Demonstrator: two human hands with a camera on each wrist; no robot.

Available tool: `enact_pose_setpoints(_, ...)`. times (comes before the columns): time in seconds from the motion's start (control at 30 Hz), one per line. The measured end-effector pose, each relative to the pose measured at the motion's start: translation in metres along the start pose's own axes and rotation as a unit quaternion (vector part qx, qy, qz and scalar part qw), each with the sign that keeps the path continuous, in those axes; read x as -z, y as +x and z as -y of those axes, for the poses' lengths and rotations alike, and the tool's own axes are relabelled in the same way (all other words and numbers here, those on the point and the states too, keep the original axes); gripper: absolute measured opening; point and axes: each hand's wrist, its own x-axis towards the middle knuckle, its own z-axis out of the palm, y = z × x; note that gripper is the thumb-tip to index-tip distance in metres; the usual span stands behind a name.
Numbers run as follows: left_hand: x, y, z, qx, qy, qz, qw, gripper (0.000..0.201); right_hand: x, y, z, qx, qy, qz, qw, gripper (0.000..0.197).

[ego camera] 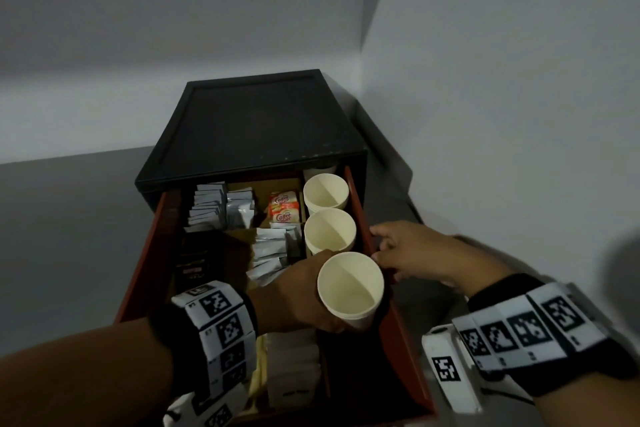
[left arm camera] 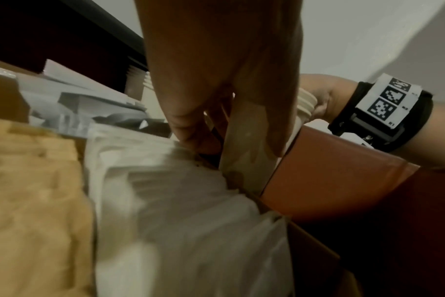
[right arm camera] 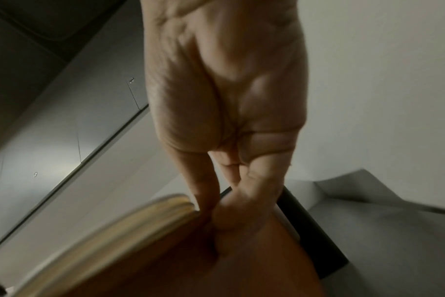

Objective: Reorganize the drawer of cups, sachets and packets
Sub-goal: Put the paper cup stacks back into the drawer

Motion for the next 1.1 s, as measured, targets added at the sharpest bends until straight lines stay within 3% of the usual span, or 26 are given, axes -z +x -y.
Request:
enact_pose_setpoints(0.3,0.012,-0.005,0.008,0.062,0.031,-0.037,0.997,0.073,0.002,0.003,-0.002,-0.003,0.039,0.015,0.999,0.059)
enact_pose_setpoints(0.5,0.018,-0.005,0.004,0.071,0.031,-0.08,0.994,0.048,-0.001,0.004,-0.001,0.0,0.046,0.012,0.999,0.059)
enact_pose_setpoints(0.7,0.022,-0.003,0.004,0.072,0.077,-0.106,0.989,0.039,0.0,0.001,-0.001,0.003,0.048,0.016,0.999,0.055)
enact_pose_setpoints(0.8,0.032,-0.004,0.0,0.068,0.111,-0.192,0.973,0.028,0.001,0.001,0.0,0.002,0.046,0.017,0.999,0.058)
enact_pose_setpoints(0.9,0.053,0.0,0.002,0.145,0.033,-0.281,0.948,0.018,0.001,0.001,0.0,0.002,0.049,0.018,0.999,0.055)
enact_pose_setpoints(0.97,0.066,0.004,0.003,0.226,-0.138,-0.285,0.921,0.014,0.001,0.001,-0.001,0.003,0.049,0.019,0.999,0.054)
enact_pose_setpoints(1.03,0.073,0.006,0.003,0.269,-0.286,-0.266,0.881,0.028,0.001,0.001,-0.002,0.005,0.047,0.023,0.999,0.055)
enact_pose_setpoints(1.1,0.074,0.007,0.012,0.281,-0.361,-0.259,0.851,0.041,0.001,0.002,-0.003,0.005,0.051,0.025,0.998,0.053)
